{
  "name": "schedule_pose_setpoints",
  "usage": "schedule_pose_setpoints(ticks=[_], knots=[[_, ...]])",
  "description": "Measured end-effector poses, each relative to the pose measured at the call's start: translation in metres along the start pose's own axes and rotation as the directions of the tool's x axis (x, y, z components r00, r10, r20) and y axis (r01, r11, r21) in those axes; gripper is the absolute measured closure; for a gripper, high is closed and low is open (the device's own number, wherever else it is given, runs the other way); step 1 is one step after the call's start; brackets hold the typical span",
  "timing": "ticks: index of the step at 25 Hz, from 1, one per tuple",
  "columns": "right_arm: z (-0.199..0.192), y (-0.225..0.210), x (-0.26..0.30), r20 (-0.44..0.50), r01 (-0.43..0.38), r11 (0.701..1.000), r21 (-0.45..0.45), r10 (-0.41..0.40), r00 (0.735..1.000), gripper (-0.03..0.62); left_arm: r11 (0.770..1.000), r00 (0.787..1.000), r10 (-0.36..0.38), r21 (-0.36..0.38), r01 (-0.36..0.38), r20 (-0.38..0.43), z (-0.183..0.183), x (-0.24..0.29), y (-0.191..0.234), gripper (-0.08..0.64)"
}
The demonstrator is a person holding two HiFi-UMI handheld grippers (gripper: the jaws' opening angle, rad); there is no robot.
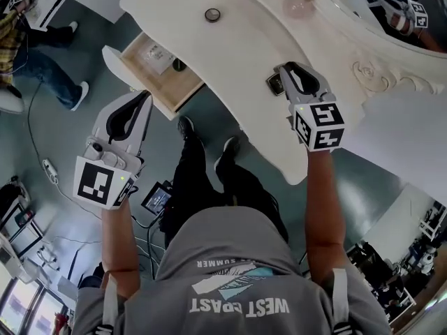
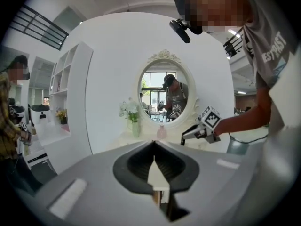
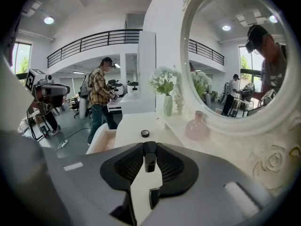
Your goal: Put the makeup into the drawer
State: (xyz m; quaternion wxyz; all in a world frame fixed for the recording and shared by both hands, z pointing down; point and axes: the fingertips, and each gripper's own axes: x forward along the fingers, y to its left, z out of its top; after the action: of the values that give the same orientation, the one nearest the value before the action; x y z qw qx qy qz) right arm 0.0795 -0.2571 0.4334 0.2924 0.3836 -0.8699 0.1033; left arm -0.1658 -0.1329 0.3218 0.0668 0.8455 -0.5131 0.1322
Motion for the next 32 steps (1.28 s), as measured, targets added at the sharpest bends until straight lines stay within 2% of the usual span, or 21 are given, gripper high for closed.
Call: schedule_pose_setpoints(ticks=[7,15,26,32], knots=[[0.016,0.079,0.050,-0.028,-0.134,0.988,-0.071,0.133,0.991,0.500,0.995,0.996,0.094,-0.044,-0.094,0.003,-0.028,-0.037,0.041,0.558],[0.015,0.167,0.115,-0.094,-0.268,0.956,-0.122,0.258,0.962,0.500,0.981,0.986,0.168,-0.101,-0.168,-0.008,-0.063,-0.073,0.082,0.558],[-0.019,0.251,0.193,-0.225,-0.387,0.905,-0.178,0.346,0.911,0.500,0.957,0.973,0.227,-0.177,-0.231,-0.042,-0.109,-0.104,0.130,0.558],[-0.051,0.282,0.224,-0.307,-0.425,0.884,-0.196,0.356,0.882,0.500,0.947,0.969,0.239,-0.208,-0.246,-0.059,-0.131,-0.110,0.151,0.558]])
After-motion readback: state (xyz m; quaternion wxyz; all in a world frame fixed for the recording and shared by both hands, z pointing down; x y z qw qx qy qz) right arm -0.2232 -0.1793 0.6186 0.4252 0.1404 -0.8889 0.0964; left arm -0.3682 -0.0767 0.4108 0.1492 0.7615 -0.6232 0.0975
